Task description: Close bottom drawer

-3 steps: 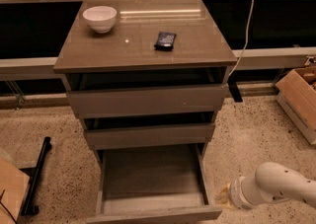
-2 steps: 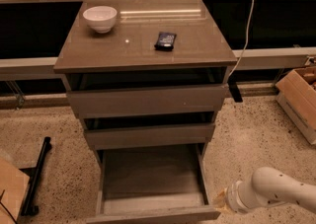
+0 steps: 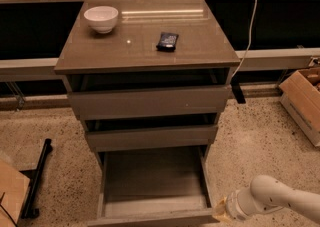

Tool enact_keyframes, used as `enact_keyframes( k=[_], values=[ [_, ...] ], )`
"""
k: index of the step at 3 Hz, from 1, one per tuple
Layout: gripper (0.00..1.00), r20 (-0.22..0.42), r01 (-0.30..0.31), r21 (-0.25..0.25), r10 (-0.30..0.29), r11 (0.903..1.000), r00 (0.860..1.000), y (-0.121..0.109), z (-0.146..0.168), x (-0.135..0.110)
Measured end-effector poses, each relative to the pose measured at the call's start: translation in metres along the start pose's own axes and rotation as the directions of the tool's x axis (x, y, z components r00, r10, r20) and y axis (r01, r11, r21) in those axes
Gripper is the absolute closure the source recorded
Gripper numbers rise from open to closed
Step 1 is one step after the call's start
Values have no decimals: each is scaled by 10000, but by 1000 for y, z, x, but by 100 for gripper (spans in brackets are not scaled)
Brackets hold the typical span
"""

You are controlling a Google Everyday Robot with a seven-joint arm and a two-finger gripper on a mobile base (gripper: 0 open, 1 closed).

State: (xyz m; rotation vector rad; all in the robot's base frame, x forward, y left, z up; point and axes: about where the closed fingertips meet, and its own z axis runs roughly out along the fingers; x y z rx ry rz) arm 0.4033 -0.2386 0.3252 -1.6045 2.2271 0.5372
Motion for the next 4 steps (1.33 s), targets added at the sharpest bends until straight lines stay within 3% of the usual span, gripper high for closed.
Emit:
enact_keyframes(
  k=[2, 4],
  values=[
    [100, -186, 52, 317, -46, 9995, 9998, -1, 1, 1],
    [100, -225, 75, 849, -56, 9964, 9997, -13, 31, 34]
  ],
)
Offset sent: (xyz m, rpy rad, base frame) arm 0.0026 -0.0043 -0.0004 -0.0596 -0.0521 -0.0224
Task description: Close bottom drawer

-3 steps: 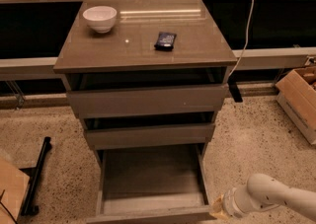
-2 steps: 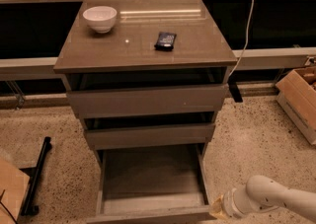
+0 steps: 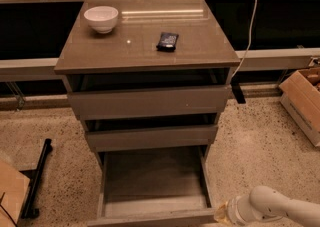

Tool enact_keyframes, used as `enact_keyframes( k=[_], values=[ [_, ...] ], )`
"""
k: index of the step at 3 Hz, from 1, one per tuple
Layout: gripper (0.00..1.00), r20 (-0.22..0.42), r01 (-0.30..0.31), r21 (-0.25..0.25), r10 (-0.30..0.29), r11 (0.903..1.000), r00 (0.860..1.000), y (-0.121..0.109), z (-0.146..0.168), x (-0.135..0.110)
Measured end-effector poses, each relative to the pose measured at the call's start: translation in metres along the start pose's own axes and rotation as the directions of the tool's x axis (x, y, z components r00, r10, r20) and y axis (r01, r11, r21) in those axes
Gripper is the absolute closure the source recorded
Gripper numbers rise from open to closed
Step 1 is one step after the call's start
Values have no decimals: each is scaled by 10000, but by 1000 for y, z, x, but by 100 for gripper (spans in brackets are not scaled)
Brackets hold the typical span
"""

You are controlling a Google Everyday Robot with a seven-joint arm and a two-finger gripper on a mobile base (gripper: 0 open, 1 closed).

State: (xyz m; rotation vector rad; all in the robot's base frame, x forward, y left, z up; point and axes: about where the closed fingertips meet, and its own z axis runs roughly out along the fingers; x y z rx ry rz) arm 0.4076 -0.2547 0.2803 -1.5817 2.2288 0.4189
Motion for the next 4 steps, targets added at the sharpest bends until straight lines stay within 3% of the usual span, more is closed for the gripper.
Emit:
enact_keyframes(
  k=[2, 4],
  values=[
    [100, -70, -168, -214, 166, 9996, 9998, 0, 35, 9],
    [100, 450, -479, -876, 520, 9950, 9976, -10, 106, 24]
  ],
)
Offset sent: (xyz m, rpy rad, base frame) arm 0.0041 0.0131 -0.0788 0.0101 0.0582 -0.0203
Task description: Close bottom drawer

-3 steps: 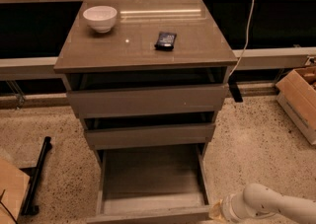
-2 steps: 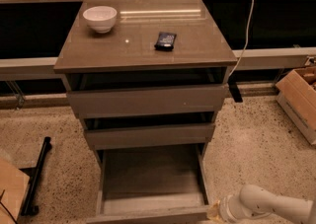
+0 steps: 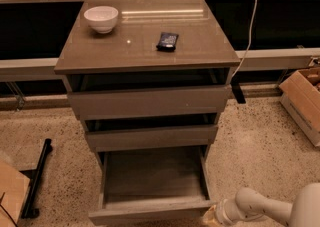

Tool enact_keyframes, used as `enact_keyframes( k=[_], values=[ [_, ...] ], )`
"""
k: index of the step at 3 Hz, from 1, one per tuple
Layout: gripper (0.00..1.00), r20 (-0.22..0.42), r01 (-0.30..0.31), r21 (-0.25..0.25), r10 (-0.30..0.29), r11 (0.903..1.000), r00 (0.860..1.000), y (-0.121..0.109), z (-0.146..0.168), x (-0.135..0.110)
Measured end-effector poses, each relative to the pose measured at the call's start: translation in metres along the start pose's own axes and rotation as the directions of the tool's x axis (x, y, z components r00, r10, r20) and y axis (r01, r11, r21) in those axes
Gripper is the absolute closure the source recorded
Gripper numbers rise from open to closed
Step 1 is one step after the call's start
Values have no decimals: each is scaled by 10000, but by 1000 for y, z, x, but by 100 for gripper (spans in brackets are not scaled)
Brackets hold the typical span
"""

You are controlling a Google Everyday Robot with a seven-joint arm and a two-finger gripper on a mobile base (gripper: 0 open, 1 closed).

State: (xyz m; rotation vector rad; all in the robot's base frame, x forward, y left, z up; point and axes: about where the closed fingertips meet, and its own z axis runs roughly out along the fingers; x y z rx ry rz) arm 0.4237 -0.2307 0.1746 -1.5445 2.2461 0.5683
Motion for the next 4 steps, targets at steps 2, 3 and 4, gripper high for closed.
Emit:
enact_keyframes(
  k=[2, 3, 4],
  values=[
    [100, 497, 466, 481, -490, 9978, 9976, -26, 27, -20],
    [100, 498, 467, 481, -491, 9977, 9975, -24, 27, -19],
    [100, 800, 1003, 908, -1076, 9908, 9910, -58, 34, -38]
  ],
)
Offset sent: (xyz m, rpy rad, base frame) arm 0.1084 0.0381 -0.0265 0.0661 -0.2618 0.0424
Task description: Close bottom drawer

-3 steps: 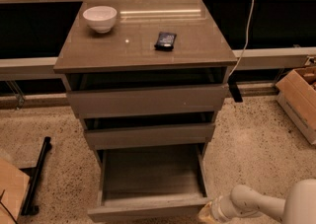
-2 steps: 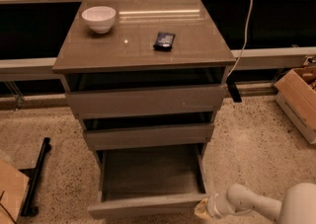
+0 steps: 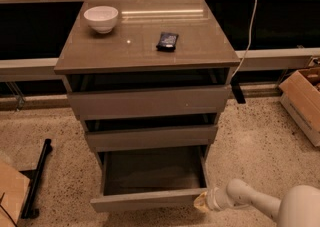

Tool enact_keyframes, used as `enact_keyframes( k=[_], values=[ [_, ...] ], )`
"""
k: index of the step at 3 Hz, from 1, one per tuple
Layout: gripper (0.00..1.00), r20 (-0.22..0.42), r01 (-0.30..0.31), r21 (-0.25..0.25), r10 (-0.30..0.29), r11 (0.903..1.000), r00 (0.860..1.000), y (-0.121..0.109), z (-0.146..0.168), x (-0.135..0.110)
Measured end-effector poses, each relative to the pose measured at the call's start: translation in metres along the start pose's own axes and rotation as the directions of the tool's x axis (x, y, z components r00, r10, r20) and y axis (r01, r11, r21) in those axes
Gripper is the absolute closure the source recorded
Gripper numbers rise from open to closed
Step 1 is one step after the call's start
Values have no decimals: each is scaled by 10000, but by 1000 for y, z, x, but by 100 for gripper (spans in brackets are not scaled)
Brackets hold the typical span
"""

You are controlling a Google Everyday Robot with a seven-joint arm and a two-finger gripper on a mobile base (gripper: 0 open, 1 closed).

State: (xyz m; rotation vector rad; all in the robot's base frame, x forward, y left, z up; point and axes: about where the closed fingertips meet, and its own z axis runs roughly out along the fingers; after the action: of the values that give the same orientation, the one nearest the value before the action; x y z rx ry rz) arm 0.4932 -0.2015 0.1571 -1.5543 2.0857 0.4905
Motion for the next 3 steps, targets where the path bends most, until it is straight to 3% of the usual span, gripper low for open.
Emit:
enact_keyframes(
  k=[1, 3],
  values=[
    [100, 18, 251, 500, -252, 9984, 9997, -27, -6, 1],
    [100, 156, 385, 657, -396, 9971, 9991, -34, -1, -3]
  ],
)
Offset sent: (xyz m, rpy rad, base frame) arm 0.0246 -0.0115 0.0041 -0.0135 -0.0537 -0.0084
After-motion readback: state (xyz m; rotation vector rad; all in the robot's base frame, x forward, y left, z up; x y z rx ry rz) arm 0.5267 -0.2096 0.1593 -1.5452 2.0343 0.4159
